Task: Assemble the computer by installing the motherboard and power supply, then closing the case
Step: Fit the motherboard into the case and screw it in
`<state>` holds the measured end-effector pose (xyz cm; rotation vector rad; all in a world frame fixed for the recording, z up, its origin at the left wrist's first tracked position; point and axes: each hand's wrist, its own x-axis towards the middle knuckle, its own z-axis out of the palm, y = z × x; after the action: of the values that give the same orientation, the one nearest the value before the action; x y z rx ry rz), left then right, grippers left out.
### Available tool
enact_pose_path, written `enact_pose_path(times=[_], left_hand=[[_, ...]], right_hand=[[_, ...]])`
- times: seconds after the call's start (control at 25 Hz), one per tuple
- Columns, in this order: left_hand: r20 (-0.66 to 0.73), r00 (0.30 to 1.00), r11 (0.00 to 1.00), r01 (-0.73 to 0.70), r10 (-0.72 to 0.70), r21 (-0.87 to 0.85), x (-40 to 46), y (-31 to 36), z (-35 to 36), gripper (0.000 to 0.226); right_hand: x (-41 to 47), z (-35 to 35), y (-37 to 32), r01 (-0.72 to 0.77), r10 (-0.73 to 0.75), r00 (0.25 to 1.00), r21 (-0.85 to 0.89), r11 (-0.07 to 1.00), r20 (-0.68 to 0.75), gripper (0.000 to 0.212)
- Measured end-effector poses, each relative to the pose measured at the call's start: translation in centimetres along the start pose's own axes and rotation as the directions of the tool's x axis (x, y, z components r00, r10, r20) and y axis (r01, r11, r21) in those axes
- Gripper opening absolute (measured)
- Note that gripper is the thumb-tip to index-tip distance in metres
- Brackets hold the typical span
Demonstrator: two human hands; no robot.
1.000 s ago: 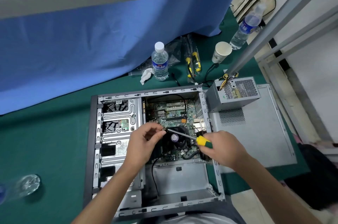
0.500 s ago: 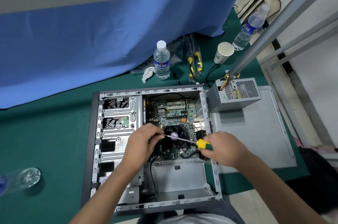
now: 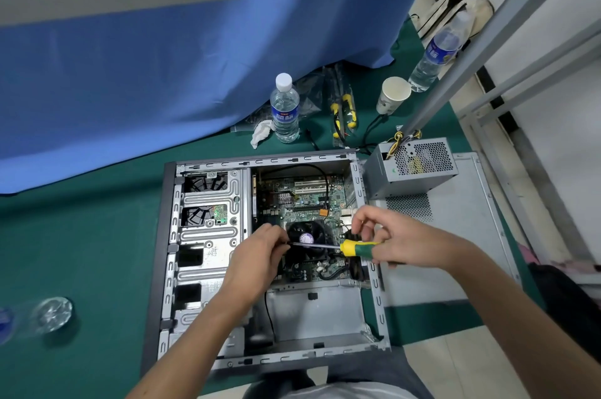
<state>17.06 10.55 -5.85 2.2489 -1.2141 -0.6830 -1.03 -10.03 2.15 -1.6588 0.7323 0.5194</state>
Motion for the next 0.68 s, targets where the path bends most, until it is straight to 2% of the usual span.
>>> enact_pose_path(times=[0.24,0.32,0.56,0.68], left_hand=[[0.052,0.996,0.994,0.075,-0.071,-0.075,0.0,0.5,1.4,0.006],[0.027,0.992,0.983,0.127,-0.125,-0.129,0.3,0.7,1.6,0.009],[-0.010,0.949,0.934,0.308,-0.315,-0.180,2.4,1.4,2.2,0.010],[-0.020,0.917,0.881,0.377,-0.399,-0.284,3.2,1.8,2.8,0.009]], right_hand=[[-0.1,-1.1,-0.8,0.163,-0.058,0.951,0.336,0.927,-0.303,0.018],[0.0,-1.0,-0.9,0.185,-0.047,0.939,0.385,0.904,-0.341,0.015],[0.2,-0.3,-1.8,0.215,-0.083,0.921,0.318,0.923,-0.380,0.021],[0.4,-0.2,-2.2,0.232,-0.100,0.896,0.263,0.936,-0.433,0.022]])
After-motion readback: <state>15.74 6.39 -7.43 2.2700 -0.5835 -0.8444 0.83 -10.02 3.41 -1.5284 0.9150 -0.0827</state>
